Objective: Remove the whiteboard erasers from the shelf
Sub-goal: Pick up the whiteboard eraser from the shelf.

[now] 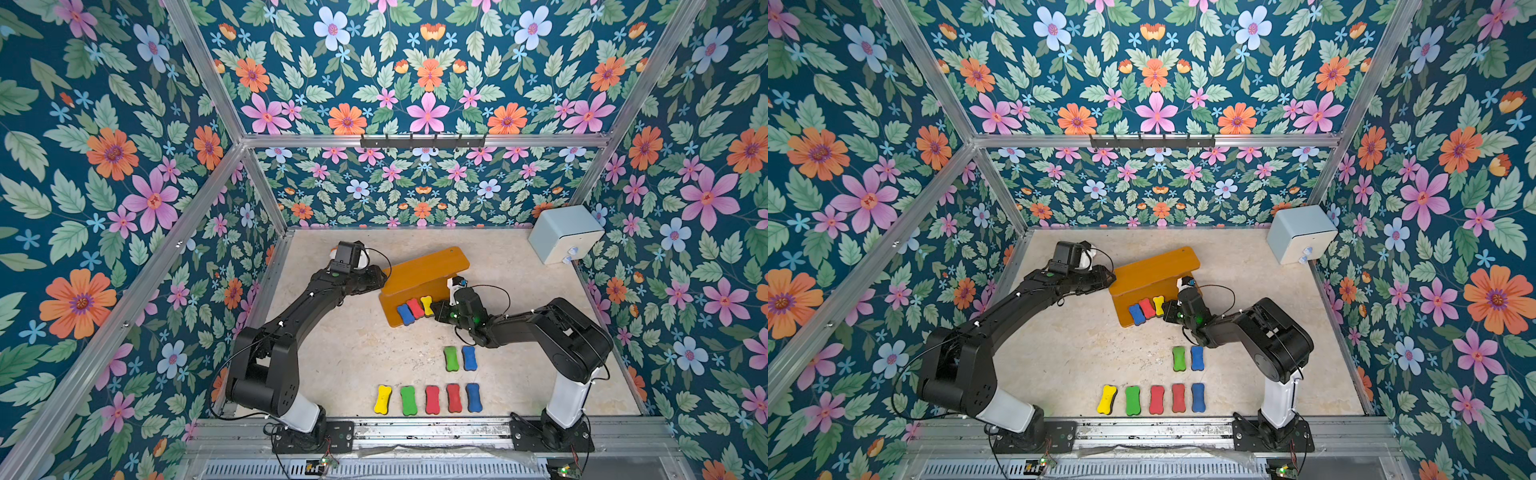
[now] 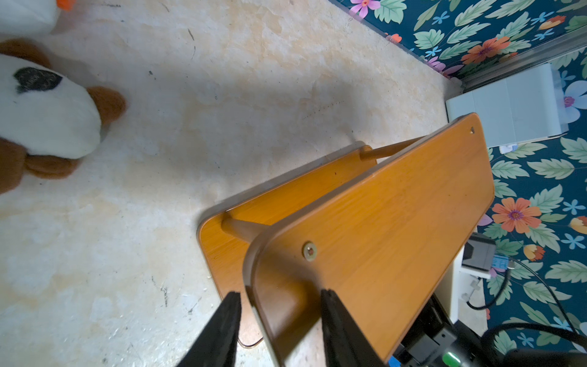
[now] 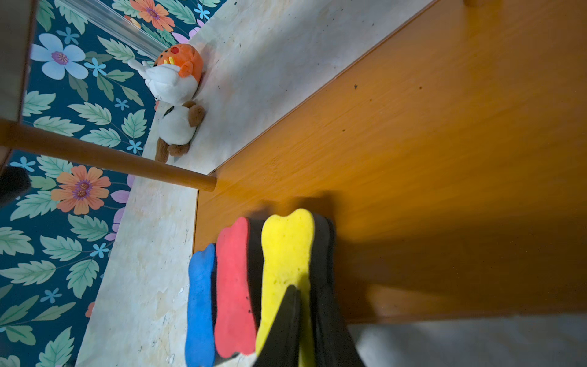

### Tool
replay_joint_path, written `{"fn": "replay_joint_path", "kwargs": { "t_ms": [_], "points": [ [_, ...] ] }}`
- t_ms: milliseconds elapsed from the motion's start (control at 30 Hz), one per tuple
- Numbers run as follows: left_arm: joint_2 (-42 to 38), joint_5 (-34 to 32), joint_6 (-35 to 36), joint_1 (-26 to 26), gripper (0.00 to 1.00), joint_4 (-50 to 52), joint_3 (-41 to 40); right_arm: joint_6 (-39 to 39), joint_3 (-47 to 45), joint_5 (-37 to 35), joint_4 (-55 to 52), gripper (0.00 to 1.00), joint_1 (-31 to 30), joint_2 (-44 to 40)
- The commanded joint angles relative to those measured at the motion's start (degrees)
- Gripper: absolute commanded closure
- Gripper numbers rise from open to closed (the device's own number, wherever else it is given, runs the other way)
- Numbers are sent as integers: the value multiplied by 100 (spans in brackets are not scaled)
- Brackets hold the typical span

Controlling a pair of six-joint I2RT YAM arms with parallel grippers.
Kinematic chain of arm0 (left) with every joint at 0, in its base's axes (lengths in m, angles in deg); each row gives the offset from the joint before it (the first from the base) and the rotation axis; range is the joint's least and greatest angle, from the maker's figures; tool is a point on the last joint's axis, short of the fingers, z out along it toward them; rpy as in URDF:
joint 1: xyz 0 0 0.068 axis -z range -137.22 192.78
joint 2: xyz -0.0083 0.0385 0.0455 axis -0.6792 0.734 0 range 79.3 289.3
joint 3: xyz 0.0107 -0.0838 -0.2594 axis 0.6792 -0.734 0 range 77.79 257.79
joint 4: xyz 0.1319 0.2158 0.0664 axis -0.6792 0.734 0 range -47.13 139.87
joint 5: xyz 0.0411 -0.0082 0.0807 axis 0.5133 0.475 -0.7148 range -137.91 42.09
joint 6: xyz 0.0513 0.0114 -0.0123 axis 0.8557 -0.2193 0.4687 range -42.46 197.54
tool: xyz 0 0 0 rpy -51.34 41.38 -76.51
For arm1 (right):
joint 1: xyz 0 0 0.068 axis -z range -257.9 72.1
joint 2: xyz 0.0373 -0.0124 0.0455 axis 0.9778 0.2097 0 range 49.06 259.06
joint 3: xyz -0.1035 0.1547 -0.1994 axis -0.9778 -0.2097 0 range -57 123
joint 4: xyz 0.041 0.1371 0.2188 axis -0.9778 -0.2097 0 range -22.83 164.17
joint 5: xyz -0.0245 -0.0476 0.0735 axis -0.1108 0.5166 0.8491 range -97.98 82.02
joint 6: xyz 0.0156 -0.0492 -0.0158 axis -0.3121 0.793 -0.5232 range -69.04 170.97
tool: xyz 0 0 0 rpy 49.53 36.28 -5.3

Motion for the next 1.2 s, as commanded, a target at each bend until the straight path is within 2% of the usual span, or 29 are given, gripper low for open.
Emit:
{"fn": "replay_joint_path", "kwargs": {
  "t_ms": [0, 433, 733, 933, 1167],
  "points": [
    [-26, -52, 55, -4, 54, 78, -9, 8, -56, -121, -406, 87, -8, -36],
    [-224, -114, 36, -1, 50, 174, 2, -196, -219, -213, -440, 93, -11, -431],
    [-486, -127, 0, -3, 49, 185, -255, -521, -489, -495, -719, 95, -242, -1033],
    [-536, -32, -15, -3, 49, 140, -359, -954, -751, -798, -1239, 96, -620, -1817],
    [-629, 58, -1, -4, 49, 131, -361, -1760, -1181, -1255, -1868, 97, -1480, -2498]
  ]
}}
